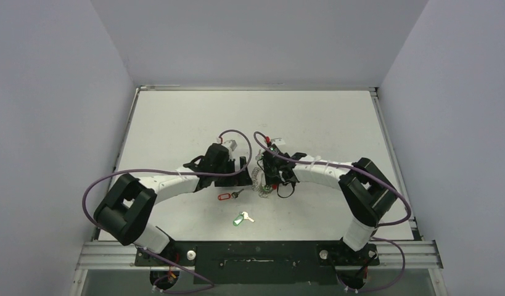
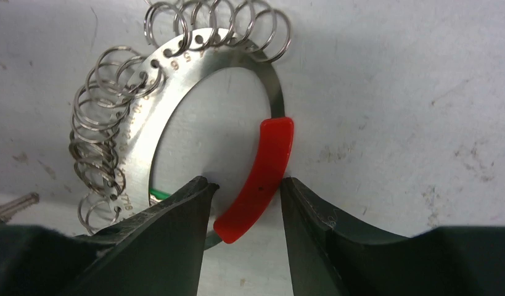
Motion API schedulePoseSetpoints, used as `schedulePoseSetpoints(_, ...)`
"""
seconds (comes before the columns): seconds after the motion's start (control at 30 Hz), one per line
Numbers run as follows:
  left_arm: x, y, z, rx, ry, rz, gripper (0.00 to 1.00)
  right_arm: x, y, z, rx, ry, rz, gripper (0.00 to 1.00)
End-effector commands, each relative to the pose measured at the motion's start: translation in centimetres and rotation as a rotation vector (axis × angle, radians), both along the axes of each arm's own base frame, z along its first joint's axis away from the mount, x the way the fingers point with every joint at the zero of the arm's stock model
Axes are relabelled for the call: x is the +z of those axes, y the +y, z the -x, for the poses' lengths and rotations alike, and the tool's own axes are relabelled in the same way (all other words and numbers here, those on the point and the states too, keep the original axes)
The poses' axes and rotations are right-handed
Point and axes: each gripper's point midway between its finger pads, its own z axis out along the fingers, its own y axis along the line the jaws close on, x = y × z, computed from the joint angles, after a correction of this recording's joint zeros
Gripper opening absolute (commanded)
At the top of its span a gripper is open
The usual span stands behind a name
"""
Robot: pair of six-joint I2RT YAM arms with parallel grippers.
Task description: Put the keys on the keyring
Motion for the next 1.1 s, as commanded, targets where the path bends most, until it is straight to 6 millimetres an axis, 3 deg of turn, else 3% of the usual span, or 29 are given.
schedulePoseSetpoints(0.0, 2.3, -1.4, -1.7, -0.004, -0.084, 0.046, 0.89, -1.1, 0.8, -1.5, 0.026, 0.044, -0.006, 0.45)
schedulePoseSetpoints(0.27, 3.7, -0.6, -1.4, 0.016, -0.132, 0.05, 0.89, 0.7, 2.1, -5.8, 0.05, 0.009, -0.053, 0.46)
schedulePoseSetpoints(0.43, 3.8, -0.2, -1.1, 0.029, -0.132, 0.054, 0.89, 3.0, 1.7, -5.9, 0.061, -0.024, -0.072, 0.55)
schedulePoseSetpoints(0.6, 3.8, -0.6, -1.1, 0.041, -0.138, 0.096, 0.89, 4.8, 1.6, -4.7, 0.047, -0.034, -0.134, 0.61)
schedulePoseSetpoints(0.7, 3.6, -1.0, -1.1, 0.035, -0.128, 0.109, 0.86, 4.2, 1.6, -3.8, 0.033, 0.0, -0.162, 0.6)
schedulePoseSetpoints(0.87, 3.8, -1.3, -1.0, 0.034, -0.119, 0.127, 0.84, 1.6, 1.4, -3.2, 0.007, 0.06, -0.142, 0.55)
schedulePoseSetpoints(1.07, 4.7, -1.1, -1.0, 0.045, -0.14, 0.137, 0.84, -0.1, 1.5, -4.8, 0.024, 0.072, -0.098, 0.47)
